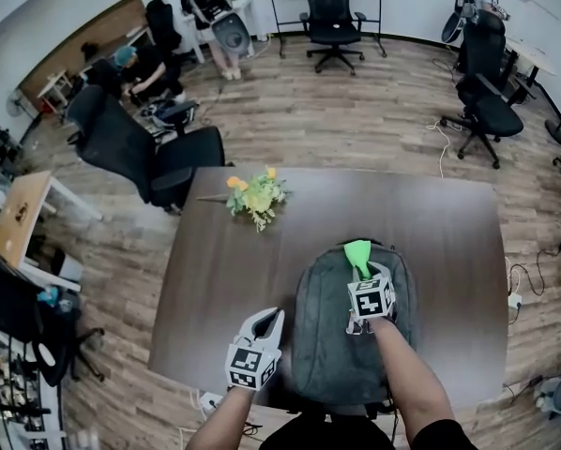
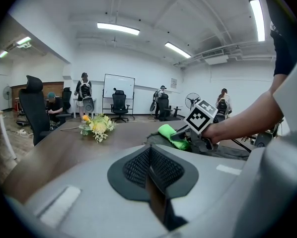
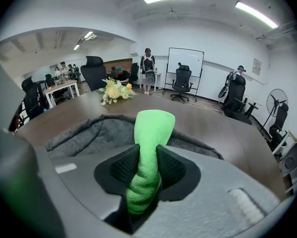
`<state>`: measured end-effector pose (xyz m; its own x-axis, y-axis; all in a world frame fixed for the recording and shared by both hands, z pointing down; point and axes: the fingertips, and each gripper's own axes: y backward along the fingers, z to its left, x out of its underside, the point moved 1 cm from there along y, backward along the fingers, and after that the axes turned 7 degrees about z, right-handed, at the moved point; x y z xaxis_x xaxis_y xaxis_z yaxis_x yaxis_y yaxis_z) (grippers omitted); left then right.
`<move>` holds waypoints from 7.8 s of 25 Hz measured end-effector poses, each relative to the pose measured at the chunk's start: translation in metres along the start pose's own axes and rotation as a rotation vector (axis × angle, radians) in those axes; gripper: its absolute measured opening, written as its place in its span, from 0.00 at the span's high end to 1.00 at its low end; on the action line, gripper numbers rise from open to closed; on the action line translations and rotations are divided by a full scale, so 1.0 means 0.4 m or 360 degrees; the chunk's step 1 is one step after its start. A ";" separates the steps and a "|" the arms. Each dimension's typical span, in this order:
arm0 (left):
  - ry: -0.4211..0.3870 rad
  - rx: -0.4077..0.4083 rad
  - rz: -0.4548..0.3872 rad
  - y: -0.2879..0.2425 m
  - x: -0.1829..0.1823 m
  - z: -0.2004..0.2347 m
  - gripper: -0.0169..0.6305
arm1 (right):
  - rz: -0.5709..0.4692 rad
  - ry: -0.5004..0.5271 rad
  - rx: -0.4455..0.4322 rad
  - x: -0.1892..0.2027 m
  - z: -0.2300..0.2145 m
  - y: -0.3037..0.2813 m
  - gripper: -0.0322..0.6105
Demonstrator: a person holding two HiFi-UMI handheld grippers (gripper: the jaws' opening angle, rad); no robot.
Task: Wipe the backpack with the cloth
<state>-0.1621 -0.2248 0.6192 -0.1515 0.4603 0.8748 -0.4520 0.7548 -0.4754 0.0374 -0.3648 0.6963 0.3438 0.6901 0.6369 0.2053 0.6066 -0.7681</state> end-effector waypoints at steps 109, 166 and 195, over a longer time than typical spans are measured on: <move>0.0011 0.0124 0.0035 0.019 0.058 -0.138 0.94 | 0.0150 -0.0063 0.0186 0.250 -0.078 0.252 0.78; 0.0199 -0.0081 0.0073 0.143 0.140 -0.034 0.94 | 0.0065 0.0246 -0.0457 0.217 0.464 0.258 0.78; 0.0077 0.0093 0.0060 0.095 0.113 -0.167 0.94 | 0.0161 0.0030 -0.0092 0.318 0.174 0.325 0.78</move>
<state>-0.1275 -0.1441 0.6343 -0.1274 0.5106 0.8503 -0.4975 0.7088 -0.5002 0.0441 -0.1708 0.6820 0.3826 0.7387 0.5550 0.2211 0.5100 -0.8313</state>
